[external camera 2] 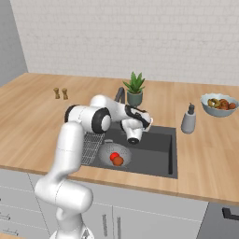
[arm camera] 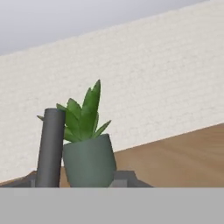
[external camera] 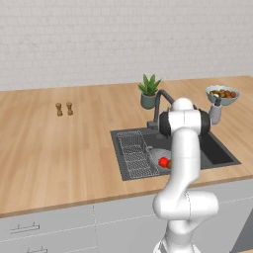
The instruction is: Put the colander in the sink, put the orange, apple in the colander, and turn on the sink faucet and pour water over the colander.
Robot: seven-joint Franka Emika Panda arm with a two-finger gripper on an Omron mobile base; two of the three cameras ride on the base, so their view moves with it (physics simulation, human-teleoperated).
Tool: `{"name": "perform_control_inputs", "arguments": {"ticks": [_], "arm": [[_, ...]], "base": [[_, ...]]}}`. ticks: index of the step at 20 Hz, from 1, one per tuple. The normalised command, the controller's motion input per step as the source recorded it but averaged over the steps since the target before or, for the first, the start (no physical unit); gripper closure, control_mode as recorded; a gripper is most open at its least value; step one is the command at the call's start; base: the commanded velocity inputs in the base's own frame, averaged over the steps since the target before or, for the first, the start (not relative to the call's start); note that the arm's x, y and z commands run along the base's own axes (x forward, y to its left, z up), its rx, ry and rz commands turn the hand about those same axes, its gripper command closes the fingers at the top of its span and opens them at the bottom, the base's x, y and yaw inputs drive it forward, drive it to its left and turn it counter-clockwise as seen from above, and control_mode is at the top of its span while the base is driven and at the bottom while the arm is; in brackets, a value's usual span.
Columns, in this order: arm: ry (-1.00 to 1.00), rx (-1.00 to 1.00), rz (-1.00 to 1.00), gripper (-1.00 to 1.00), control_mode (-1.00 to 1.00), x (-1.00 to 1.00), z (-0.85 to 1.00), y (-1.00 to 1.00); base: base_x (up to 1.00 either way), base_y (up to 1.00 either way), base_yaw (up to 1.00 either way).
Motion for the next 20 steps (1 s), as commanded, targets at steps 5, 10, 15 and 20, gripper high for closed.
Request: {"name": "perform_control_inputs", "arguments": {"ticks": [5, 10, 15, 20], "arm": [[-0.03, 0.36, 0.01, 1.0, -1.0, -0.36, 0.48, -0.93], [-0.23, 0.44, 0.18, 1.0, -1.0, -0.98, 1.0, -0.52], [-0.27, 0.44, 0.2, 1.0, -1.0, -1.0, 1.0, -0.5], [-0.35, 0.38, 0.13, 1.0, -1.0, -0.98, 0.92, -0.42]], "base": [[0.0, 0.0, 0.0], [0.0, 0.0, 0.0], [0.0, 0.0, 0.0], [0.0, 0.0, 0.0]]}}
